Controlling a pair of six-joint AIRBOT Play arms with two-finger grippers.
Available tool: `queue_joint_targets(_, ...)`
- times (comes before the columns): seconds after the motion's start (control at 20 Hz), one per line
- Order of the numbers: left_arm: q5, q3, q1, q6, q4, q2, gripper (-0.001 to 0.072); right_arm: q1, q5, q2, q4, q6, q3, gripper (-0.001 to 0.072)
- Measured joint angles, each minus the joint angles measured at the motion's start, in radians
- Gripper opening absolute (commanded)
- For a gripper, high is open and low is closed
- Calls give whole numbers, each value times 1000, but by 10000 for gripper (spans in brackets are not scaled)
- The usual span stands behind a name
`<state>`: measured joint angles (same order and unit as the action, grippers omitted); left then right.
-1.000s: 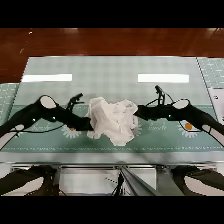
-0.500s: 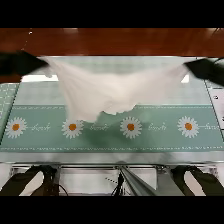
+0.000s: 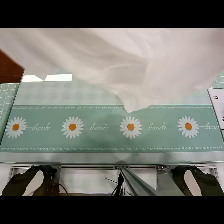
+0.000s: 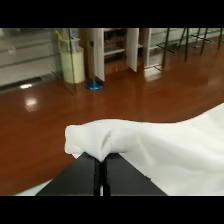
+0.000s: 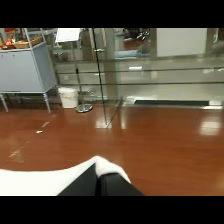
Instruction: Fold the shirts.
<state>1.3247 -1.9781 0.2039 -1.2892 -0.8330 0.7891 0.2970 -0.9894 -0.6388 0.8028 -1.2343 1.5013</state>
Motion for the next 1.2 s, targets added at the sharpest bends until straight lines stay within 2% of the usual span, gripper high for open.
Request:
queue_joint_targets(0.3, 79, -83, 2, -40, -218, -52, 17, 2, -84, 6, 141, -125, 208, 25)
queue_joint_targets(0.4, 144, -75, 2, -51, -263, -52, 17, 2, -145, -1, 206, -167, 235, 25)
queue_joint_targets(0.6, 313, 61, 2, -109, -293, -41, 17, 2, -394, -90, 324, -204, 256, 25)
queue_joint_targets(0.75, 360, 257, 2, -132, -268, -33, 17, -23, -551, -226, 380, -201, 261, 25)
queue_joint_targets(0.85, 352, 410, 2, -133, -251, -13, 17, -66, -597, -344, 414, -195, 262, 25)
queue_joint_targets(0.95, 289, 554, 2, -123, -244, 25, 17, -117, -600, -474, 444, -191, 262, 25)
queue_joint_targets(1.2, 50, 757, 2, -83, -228, 222, 18, -204, -409, -764, 470, -188, 264, 26)
